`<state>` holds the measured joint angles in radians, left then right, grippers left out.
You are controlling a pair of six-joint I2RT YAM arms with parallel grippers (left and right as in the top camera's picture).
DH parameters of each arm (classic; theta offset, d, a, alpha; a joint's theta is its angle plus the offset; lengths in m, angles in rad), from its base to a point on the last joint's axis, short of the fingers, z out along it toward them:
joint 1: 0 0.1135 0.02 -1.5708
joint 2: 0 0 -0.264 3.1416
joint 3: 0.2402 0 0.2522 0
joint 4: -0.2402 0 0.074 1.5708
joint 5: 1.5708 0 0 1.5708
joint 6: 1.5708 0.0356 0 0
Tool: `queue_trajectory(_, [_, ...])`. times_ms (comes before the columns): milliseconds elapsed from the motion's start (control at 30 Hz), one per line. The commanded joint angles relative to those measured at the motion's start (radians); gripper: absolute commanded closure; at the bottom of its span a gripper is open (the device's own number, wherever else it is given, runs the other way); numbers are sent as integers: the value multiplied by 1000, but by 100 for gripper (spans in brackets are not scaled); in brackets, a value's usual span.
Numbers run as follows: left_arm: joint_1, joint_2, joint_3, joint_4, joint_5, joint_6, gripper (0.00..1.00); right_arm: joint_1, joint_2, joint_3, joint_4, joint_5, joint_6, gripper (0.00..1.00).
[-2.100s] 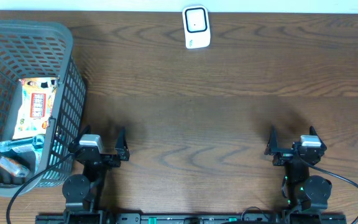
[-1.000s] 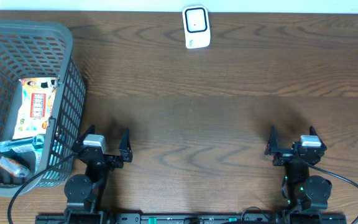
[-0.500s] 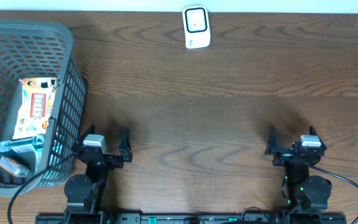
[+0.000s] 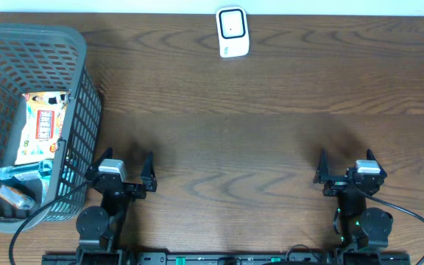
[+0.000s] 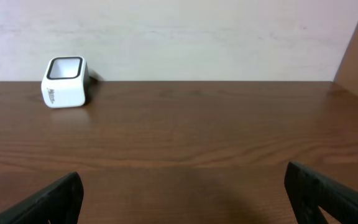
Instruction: Scan the item barcode
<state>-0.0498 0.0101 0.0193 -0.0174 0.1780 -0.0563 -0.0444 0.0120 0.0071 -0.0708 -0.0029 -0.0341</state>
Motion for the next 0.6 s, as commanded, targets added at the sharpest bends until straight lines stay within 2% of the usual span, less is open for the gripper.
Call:
queue_trajectory(0, [-4, -4, -2, -35, 69, -62, 2, -5, 1, -2, -4, 12, -8, 1])
queue_trajectory(167, [-4, 1, 49, -35, 204, -142, 2, -5, 1, -2, -4, 12, -8, 1])
queue_trajectory(267, [-4, 25, 101, -73, 264, -145, 2, -5, 1, -2, -4, 12, -8, 1])
queue_trajectory(567, [-4, 205, 390, -309, 287, -143, 2, -5, 2, -2, -4, 12, -8, 1])
